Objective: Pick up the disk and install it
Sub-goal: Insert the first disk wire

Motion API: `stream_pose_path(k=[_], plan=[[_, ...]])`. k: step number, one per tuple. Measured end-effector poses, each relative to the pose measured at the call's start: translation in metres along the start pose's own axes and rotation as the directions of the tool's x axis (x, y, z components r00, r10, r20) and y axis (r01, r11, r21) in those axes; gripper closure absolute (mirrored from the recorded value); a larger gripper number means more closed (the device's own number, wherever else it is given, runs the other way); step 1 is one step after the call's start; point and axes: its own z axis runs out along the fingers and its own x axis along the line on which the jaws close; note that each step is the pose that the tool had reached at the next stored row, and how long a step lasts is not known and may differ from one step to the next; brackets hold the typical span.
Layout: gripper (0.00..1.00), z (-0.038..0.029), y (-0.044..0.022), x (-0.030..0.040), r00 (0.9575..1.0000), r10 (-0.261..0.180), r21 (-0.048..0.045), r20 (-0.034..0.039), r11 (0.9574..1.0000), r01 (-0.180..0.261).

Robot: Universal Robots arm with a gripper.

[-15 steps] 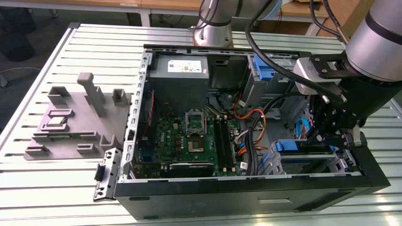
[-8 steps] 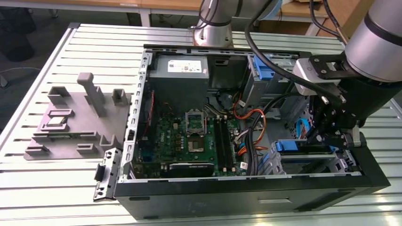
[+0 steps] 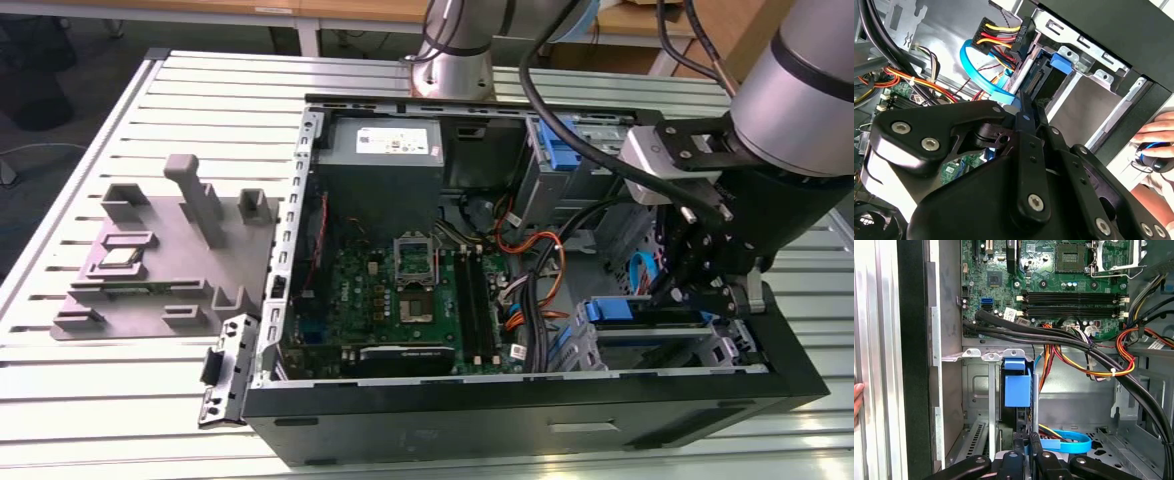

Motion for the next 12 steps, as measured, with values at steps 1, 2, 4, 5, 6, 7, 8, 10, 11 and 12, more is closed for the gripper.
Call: stream_pose_path(k=[1,2,4,5,6,7,8,10,11,12], plan=[[0.84,0.0001,0.0,0.0,1.0,0.0,0.0,0.0001,1.0,0.0],[0.84,0.0002,0.0,0.0,1.0,0.0,0.0,0.0002,1.0,0.0],[0.84,0.0002,0.0,0.0,1.0,0.0,0.0,0.0003,1.0,0.0],[0.84,0.0002,0.0,0.0,1.0,0.0,0.0,0.0002,1.0,0.0],[0.84,0.0002,0.0,0.0,1.0,0.0,0.0,0.0003,1.0,0.0],[0.84,0.0002,0.0001,0.0,1.0,0.0,0.0,0.0002,1.0,0.0],[0.84,0.0002,0.0001,0.0,1.0,0.0,0.0,0.0003,1.0,0.0],[0.84,-0.0013,0.0,-0.0001,1.0,0.0,0.0,0.0006,1.0,0.0],[0.84,-0.0028,-0.0002,-0.0001,1.0,0.0,0.0,0.0006,1.0,0.0],[0.84,-0.0035,-0.0003,0.0,1.0,0.0,0.0,0.0009,1.0,0.0]])
